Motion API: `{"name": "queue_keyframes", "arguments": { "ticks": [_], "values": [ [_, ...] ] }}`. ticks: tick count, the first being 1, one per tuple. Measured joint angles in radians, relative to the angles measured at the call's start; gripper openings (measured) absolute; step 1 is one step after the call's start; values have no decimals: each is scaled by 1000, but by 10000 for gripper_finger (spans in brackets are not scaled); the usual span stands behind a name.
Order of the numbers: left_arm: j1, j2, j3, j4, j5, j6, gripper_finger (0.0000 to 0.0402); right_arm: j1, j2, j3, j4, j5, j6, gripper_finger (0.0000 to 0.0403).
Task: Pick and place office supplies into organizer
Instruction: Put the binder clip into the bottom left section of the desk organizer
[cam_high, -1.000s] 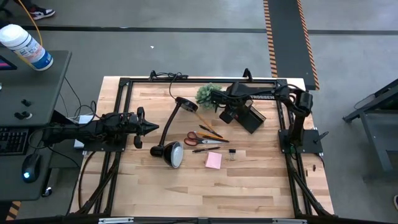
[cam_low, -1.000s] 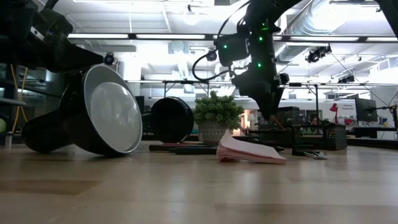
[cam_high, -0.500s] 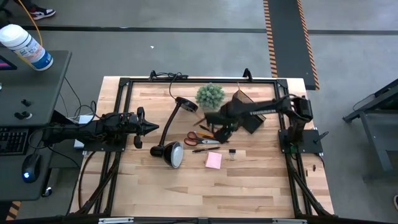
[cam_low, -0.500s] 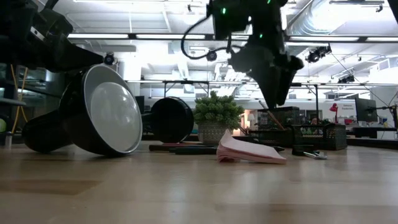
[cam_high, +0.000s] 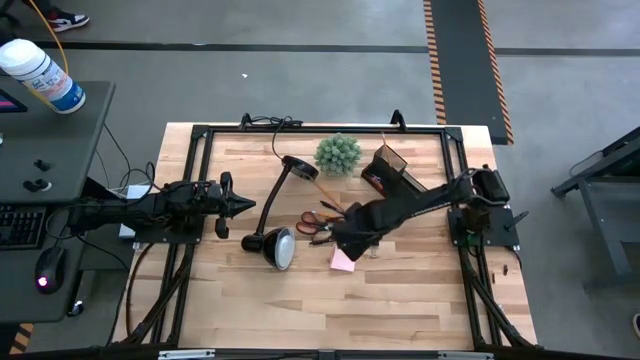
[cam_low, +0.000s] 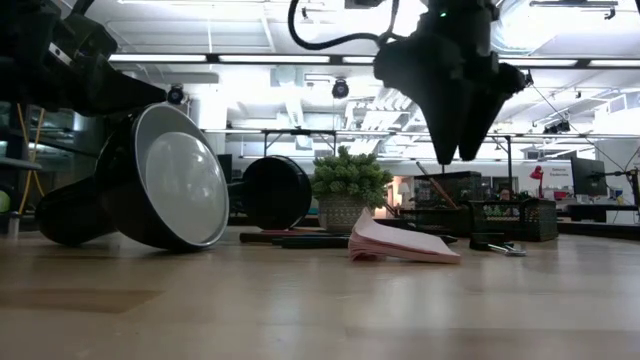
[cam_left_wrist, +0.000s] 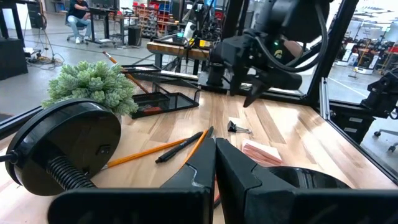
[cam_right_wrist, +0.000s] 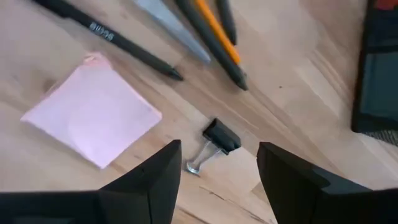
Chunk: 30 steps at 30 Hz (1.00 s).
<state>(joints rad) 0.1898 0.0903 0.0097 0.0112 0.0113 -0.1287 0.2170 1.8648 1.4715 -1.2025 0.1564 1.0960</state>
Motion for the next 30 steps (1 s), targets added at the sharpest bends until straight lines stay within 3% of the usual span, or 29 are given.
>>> {"name": "queue_keyframes", "arguments": {
  "ticks": [8,15,21,30],
  "values": [
    [0,0,0,0,0,0,1,62,0,-81,-16,-20,216,201],
    [0,0,0,0,0,0,1,72,2,-217,125,-66,424,188],
    [0,0,0,0,0,0,1,71,1,-261,247,-49,479,162],
    [0,0,0,0,0,0,1,69,1,-294,247,-54,501,130]
  ]
}}
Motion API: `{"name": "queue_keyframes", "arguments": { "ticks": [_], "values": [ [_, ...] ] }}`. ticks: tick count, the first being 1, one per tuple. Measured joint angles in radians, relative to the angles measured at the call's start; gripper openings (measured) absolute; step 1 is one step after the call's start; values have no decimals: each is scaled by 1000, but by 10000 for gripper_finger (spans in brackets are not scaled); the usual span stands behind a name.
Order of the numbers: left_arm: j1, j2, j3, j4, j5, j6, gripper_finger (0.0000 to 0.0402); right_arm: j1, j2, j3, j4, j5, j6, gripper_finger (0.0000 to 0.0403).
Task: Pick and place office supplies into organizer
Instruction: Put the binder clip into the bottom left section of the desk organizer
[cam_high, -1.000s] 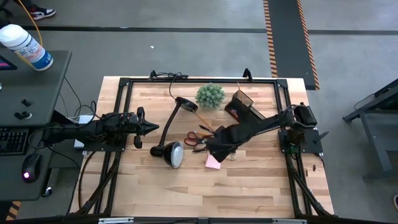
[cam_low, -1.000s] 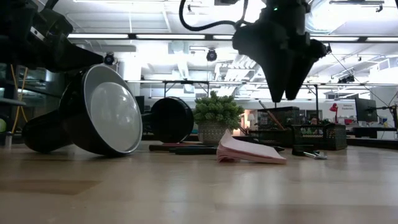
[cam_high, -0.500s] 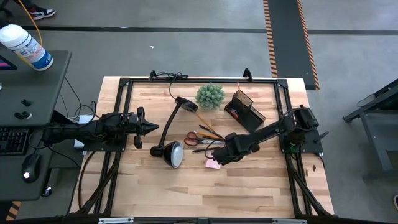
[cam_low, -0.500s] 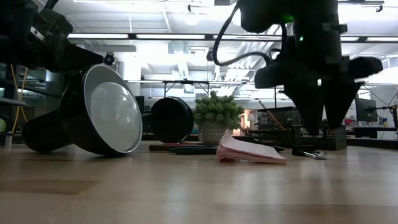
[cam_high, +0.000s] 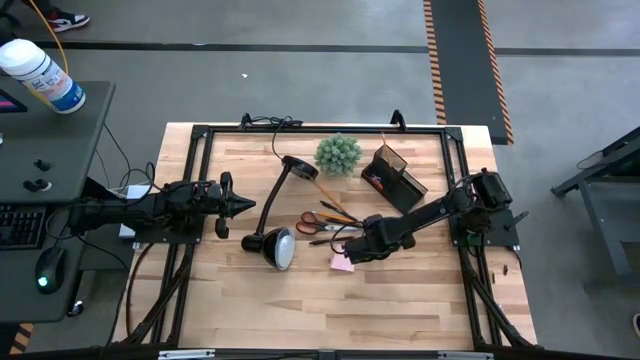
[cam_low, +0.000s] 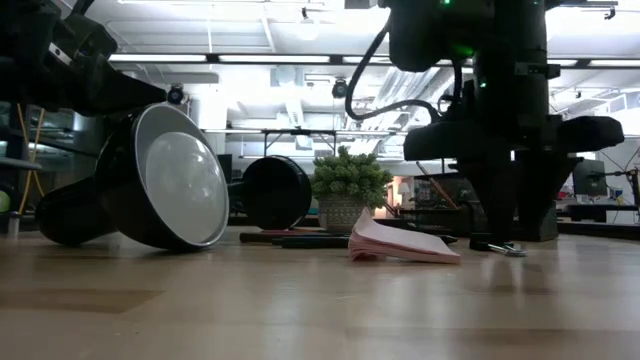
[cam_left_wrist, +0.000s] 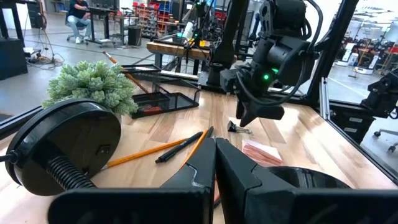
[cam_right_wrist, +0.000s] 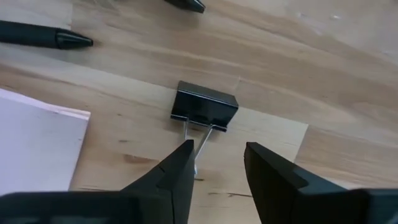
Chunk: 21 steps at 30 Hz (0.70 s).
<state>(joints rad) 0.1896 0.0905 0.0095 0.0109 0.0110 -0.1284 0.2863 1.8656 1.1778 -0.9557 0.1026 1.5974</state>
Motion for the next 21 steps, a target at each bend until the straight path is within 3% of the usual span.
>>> {"name": "queue_keyframes", "arguments": {
  "ticks": [21],
  "values": [
    [0,0,0,0,0,0,1,0,0,0,-5,22,-3,135]
  ]
}}
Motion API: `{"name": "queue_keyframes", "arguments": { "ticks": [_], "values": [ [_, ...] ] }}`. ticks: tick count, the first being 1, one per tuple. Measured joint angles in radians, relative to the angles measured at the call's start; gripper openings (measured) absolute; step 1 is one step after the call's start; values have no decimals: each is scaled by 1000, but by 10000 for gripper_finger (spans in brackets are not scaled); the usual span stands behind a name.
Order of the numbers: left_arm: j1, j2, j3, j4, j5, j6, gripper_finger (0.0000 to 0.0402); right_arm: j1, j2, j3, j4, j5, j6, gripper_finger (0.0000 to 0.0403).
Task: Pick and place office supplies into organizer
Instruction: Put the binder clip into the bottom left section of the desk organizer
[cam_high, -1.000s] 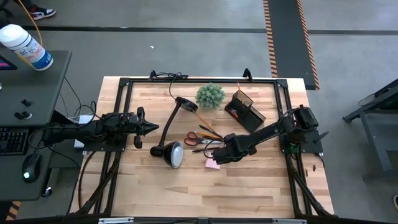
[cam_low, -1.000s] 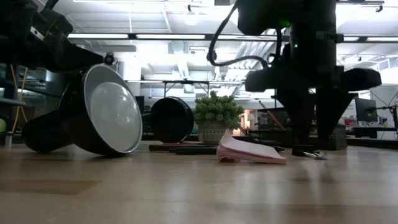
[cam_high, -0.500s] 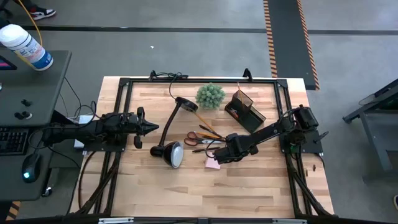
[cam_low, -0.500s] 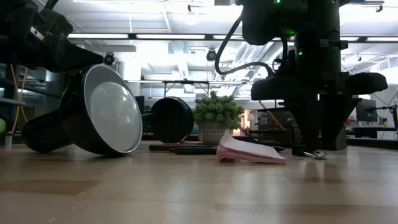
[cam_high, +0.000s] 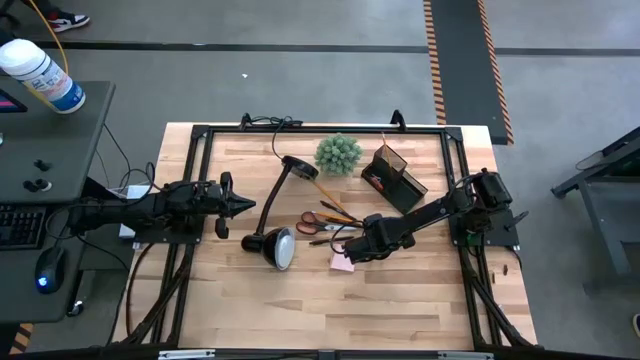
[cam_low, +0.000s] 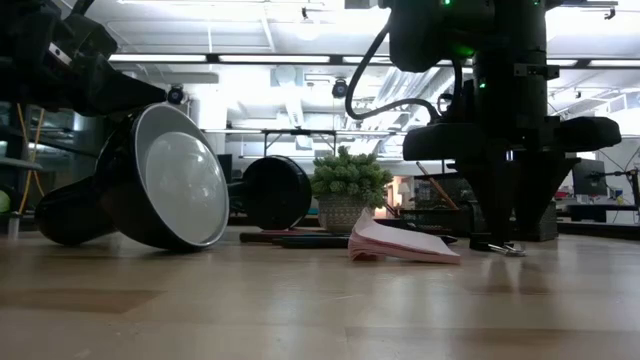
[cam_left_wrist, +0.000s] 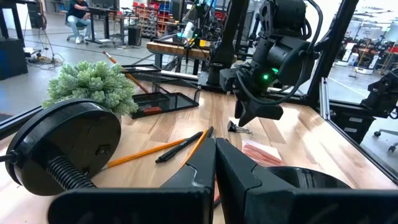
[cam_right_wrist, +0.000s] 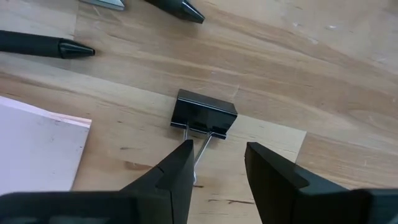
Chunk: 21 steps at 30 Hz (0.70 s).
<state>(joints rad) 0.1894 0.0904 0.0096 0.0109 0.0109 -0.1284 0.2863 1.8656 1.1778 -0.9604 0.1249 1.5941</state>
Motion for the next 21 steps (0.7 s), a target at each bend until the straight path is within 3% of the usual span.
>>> {"name": "queue_keyframes", "arguments": {
  "ticks": [16,21],
  "values": [
    [0,0,0,0,0,0,1,0,-5,-77,82,-19,3,134],
    [0,0,0,0,0,0,1,0,-5,-77,80,-21,-10,114]
  ]
}}
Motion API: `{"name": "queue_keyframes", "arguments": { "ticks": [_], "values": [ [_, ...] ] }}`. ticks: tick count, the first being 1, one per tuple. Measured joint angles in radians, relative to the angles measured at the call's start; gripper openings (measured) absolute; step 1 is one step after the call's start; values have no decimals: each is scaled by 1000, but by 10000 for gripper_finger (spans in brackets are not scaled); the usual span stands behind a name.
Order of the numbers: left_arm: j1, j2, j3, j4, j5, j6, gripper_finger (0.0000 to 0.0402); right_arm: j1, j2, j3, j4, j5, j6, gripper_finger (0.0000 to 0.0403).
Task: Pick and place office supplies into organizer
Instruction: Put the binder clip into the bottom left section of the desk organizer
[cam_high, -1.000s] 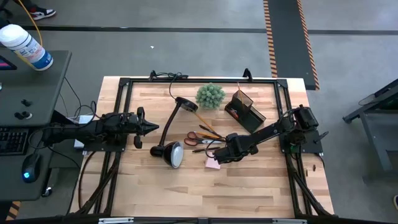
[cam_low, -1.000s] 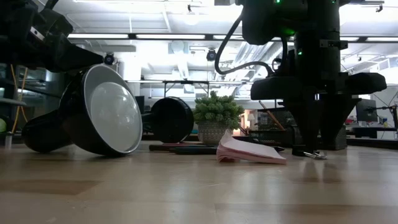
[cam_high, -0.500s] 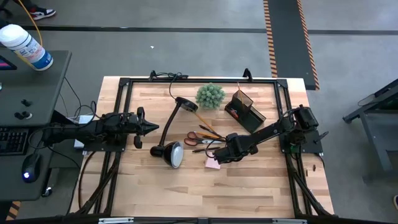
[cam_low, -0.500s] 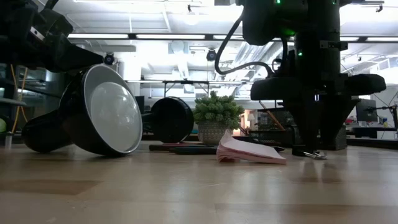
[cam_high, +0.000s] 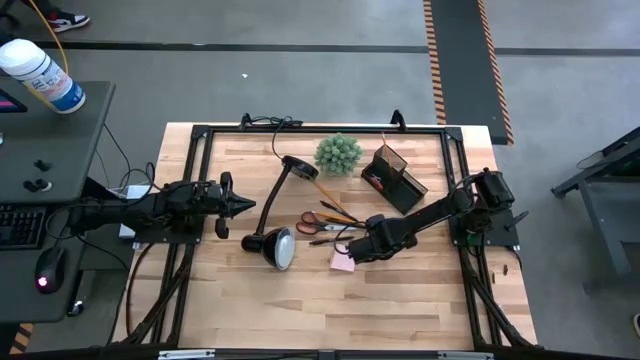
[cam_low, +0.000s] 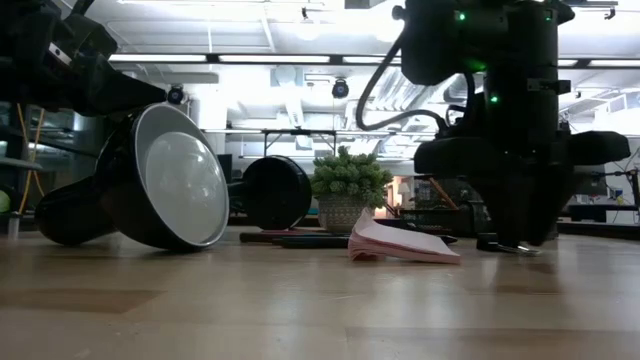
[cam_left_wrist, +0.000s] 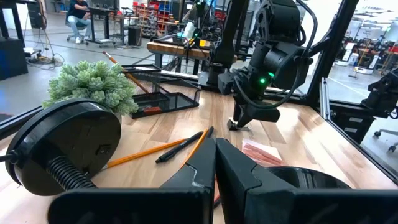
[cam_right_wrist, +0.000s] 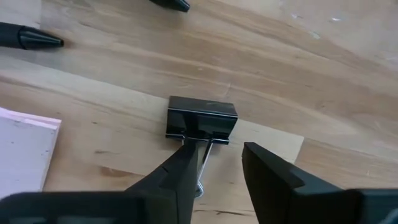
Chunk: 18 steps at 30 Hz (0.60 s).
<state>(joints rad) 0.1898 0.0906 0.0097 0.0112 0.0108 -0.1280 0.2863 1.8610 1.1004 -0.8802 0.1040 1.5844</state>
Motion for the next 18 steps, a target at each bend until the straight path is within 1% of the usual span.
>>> {"name": "queue_keyframes", "arguments": {
  "ticks": [4,9,10,18],
  "values": [
    [0,0,0,0,0,0,1,0,1,0,3,-2,-22,77],
    [0,0,0,0,0,0,1,-1,2,0,9,-8,-59,13],
    [0,0,0,0,0,0,1,-1,2,0,10,-8,-65,7],
    [0,0,0,0,0,0,1,2,3,-2,14,-3,-93,2]
  ]
}}
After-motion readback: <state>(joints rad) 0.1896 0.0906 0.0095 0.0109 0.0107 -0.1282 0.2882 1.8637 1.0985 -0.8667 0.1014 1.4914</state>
